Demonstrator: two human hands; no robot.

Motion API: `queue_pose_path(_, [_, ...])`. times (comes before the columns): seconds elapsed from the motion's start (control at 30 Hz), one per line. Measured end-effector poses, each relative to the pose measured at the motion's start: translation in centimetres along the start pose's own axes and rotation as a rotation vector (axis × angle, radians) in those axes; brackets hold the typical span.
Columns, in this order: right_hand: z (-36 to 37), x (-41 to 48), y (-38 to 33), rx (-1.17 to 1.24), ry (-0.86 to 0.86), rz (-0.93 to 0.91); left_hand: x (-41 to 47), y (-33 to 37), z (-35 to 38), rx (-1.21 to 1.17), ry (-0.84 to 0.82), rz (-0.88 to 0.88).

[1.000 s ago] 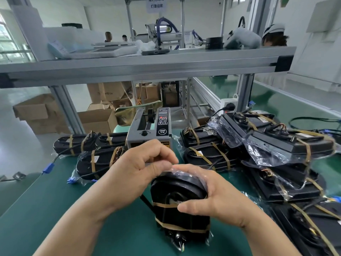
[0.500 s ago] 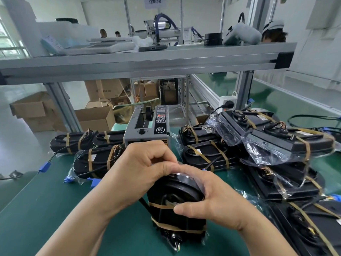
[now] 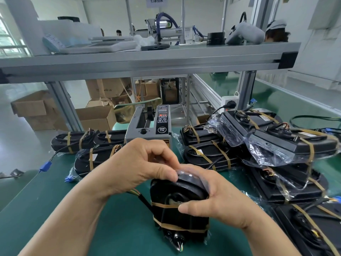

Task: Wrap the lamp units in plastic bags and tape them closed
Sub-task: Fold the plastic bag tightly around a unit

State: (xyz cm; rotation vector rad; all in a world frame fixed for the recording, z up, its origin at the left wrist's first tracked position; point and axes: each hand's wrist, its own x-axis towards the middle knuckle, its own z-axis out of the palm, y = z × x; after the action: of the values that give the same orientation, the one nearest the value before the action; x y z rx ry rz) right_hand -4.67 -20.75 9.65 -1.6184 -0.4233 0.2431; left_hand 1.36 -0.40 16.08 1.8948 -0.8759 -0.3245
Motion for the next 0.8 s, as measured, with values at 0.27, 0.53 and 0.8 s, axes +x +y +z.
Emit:
queue_pose_path(0.27, [0.2,-0.3,-0.3,-0.045,-0.014,0.007,-0.1,0.3,1.0,0.190,0.084,0.037])
queue_pose_path(0.53, [0.9,-0.9,-0.1,-0.146,-0.010,-0.009,-0.9,0.4,3.3,0.387,0.327,0.108])
queue_pose_path(0.8, [0.4,-0.6,1.2,-0.134,0.366,-0.017,-0.7,-0.5,-2.3,-0.118,0.723,-0.013])
